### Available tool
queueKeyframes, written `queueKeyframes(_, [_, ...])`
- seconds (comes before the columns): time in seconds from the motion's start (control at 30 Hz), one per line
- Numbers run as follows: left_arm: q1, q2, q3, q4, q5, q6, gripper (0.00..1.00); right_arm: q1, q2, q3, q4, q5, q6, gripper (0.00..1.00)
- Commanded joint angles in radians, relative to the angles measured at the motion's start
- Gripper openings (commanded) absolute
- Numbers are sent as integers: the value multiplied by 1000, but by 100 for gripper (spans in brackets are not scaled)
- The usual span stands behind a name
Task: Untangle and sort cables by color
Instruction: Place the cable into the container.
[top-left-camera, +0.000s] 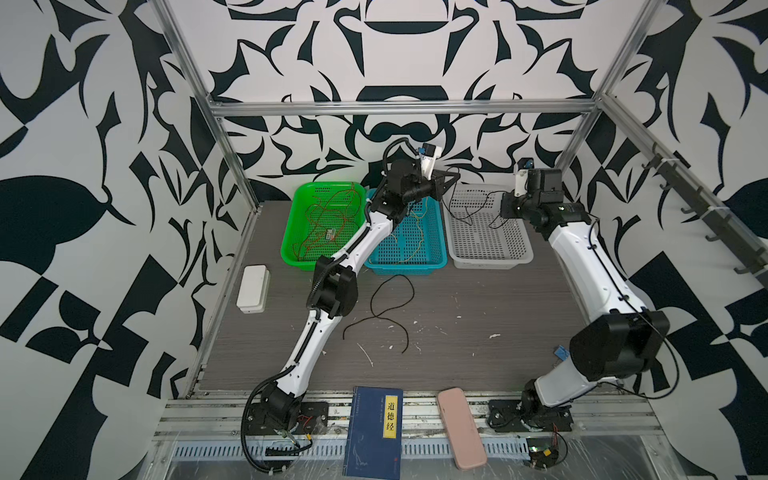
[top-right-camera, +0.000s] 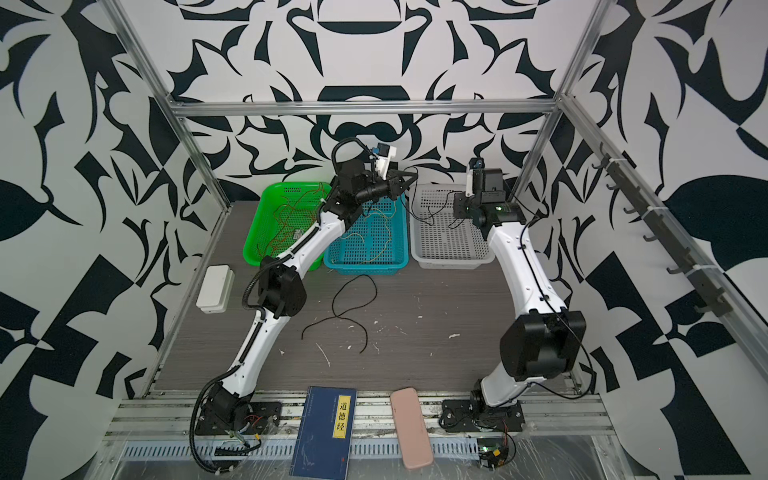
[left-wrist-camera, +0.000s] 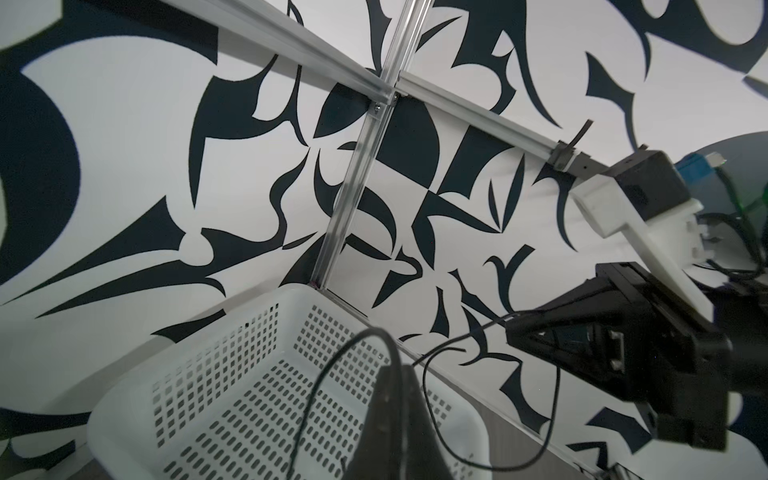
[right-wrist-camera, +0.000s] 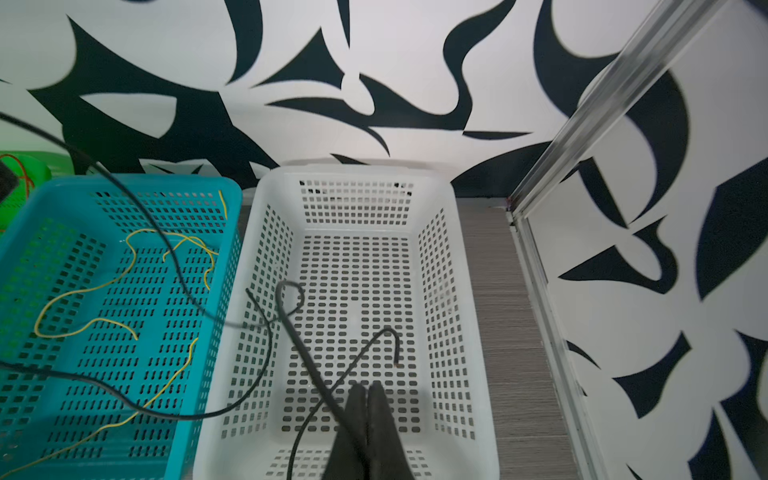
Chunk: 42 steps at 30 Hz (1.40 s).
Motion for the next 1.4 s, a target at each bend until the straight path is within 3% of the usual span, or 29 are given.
queueKeyframes(0.0, [-65,80,69,40,-114,64,0,1,20,-29,71,2,24,0])
queueKeyframes(0.37, [-170,262,119,149,-281,82,0,1,130,-148,183,121,22,0])
queueKeyframes(0.43, [-170,288,119,156,-293,69,5,1,171,-141,190,121,21,0])
queueKeyframes(0.5, [-169,306,118,148,-300,66,28,1,212,-120,191,138,19,0])
queueKeyframes(0.53, [-168,309,115,143,-302,65,42,1,231,-106,190,165,21,6])
queueKeyframes(0.57, [-166,308,108,140,-299,65,63,-2,254,-85,180,168,23,20])
queueKeyframes(0.6, [-161,300,91,142,-296,60,98,-7,274,-64,170,158,26,39])
queueKeyframes(0.63, [-157,288,73,152,-293,55,100,-11,288,-47,163,147,32,59])
queueKeyframes(0.67, [-152,272,49,168,-288,50,100,-14,300,-28,156,141,37,88])
queueKeyframes(0.77, [-135,205,-19,215,-276,39,100,-19,293,-1,149,140,44,98])
queueKeyframes(0.97, [-110,55,-103,241,-232,58,100,-25,160,-33,179,90,50,99])
queueKeyframes(1.13, [-109,-44,-148,316,-176,4,100,-27,76,-38,146,77,59,99])
queueKeyframes(1.37, [-106,-229,-359,431,-146,-25,100,-27,-47,-188,191,65,80,97])
